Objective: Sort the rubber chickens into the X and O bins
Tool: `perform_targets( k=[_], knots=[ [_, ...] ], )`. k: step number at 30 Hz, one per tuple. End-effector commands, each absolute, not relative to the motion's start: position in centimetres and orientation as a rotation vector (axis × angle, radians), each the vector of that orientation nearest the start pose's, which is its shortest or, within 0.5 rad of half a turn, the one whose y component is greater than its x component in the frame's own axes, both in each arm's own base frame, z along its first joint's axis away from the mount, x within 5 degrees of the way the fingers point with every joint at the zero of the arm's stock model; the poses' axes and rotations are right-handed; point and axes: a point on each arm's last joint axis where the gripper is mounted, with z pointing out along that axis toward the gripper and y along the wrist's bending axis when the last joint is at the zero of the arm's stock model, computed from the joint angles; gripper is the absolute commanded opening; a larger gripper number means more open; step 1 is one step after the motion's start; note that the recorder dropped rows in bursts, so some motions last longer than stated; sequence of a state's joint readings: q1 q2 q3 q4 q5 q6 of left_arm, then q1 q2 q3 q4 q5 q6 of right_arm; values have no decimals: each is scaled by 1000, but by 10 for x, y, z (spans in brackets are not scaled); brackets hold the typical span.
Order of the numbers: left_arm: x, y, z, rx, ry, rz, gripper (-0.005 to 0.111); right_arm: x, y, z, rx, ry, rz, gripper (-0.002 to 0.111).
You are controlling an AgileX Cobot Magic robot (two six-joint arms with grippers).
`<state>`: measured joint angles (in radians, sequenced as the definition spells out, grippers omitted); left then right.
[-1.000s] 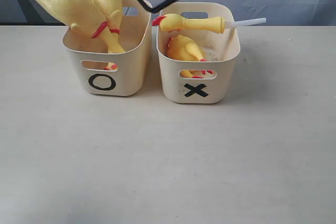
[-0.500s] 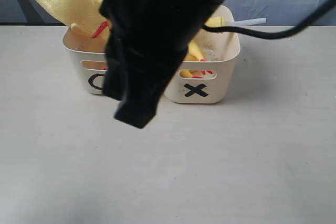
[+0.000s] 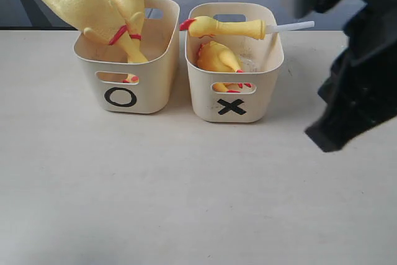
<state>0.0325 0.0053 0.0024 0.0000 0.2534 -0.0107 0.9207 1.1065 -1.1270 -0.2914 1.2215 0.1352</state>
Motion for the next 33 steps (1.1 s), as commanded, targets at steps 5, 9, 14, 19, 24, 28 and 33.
perform_targets(
  k=[5,9,14,19,24,28,33],
  knots=[
    [55,2,191,-38,1723,10,0,81,81,378,-927,2287,241,-1],
    [55,2,191,-38,1723,10,0,50,54,392,-877,2184,431,-1],
    [55,2,191,-38,1723,10,0,19,18,403,-816,2034,561,-1],
    [55,2,191,-38,1723,10,0,-6,-25,404,-722,1867,562,-1],
    [55,2,191,-38,1723,10,0,-24,-65,398,-607,1723,498,-1],
    [55,2,191,-38,1723,10,0,-34,-94,392,-543,1615,386,-1],
    [55,2,191,-38,1723,10,0,-40,-109,391,-439,1578,270,-1]
  ],
)
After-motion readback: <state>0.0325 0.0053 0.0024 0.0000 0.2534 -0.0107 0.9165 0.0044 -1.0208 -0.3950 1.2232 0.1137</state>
